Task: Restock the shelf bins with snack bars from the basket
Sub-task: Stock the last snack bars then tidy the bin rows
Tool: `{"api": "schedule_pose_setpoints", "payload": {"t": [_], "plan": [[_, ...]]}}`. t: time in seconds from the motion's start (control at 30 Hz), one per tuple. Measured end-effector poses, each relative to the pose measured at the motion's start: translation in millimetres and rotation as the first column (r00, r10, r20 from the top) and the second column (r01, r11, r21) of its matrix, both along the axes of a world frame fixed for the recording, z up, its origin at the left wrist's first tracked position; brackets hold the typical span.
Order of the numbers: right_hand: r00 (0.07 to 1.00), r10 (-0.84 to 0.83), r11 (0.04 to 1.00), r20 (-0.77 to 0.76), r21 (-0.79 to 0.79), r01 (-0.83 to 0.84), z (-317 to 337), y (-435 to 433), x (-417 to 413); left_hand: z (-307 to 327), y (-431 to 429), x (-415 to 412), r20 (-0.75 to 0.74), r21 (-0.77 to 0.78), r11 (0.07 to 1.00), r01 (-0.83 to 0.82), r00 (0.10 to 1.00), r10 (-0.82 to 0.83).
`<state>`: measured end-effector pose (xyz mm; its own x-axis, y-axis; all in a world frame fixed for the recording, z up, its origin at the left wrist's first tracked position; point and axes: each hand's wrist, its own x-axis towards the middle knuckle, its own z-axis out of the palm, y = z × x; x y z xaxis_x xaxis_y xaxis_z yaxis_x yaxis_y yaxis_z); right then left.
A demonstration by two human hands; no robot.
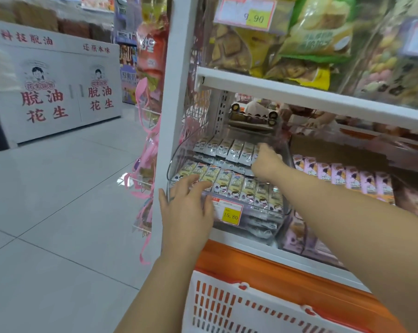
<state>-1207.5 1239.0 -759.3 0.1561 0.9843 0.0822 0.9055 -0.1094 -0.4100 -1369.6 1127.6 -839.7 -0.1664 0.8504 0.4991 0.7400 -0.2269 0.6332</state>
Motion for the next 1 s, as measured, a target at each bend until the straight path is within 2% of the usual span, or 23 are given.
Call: {"api": "schedule_pose_setpoints", "payload": {"t": [0.13, 0.23, 0.33, 0.4, 0.5, 0.6, 0.7, 0.8, 0.87, 1.0], "plan": [[0.963, 0.267, 0.954, 0.048, 0.125, -0.271, 3, -65, -3, 10, -13, -6, -0.076, 0.041, 0.998, 0.049, 0.996, -0.046], [0.872, 0.479, 0.836, 0.103, 0.247, -0.489, -10, -129, 5, 13, -28, -14, -0.239, 0.134, 0.977, 0.164, 0.962, -0.129], [0.76, 0.649, 0.737, 0.046, 0.212, -0.642, -36, -184, 16, 2, -54, -31, -0.392, 0.211, 0.943, 0.258, 0.906, -0.16], [0.704, 0.709, 0.701, -0.03, 0.139, -0.7, -63, -207, 22, -18, -73, -45, -0.417, 0.184, 0.947, 0.265, 0.893, -0.168], [0.712, 0.69, 0.717, -0.13, -0.01, -0.697, -123, -224, 29, -65, -106, -60, -0.39, 0.05, 0.969, 0.244, 0.898, -0.206], [0.781, 0.549, 0.771, -0.299, -0.179, -0.611, -187, -233, 33, -111, -130, -64, -0.361, -0.082, 0.973, 0.217, 0.903, -0.232], [0.815, 0.399, 0.76, -0.421, -0.345, -0.551, -240, -239, 35, -150, -145, -64, -0.285, -0.2, 0.961, 0.192, 0.927, -0.245], [0.83, 0.357, 0.687, -0.429, -0.481, -0.545, -282, -241, 30, -176, -156, -64, -0.203, -0.302, 0.936, 0.179, 0.948, -0.247], [0.833, 0.383, 0.602, -0.4, -0.576, -0.553, -306, -240, 24, -182, -162, -63, -0.134, -0.35, 0.918, 0.184, 0.961, -0.244], [0.775, 0.549, 0.389, -0.314, -0.724, -0.569, -349, -244, 5, -182, -160, -60, -0.106, -0.389, 0.905, 0.174, 0.967, -0.231]]}}
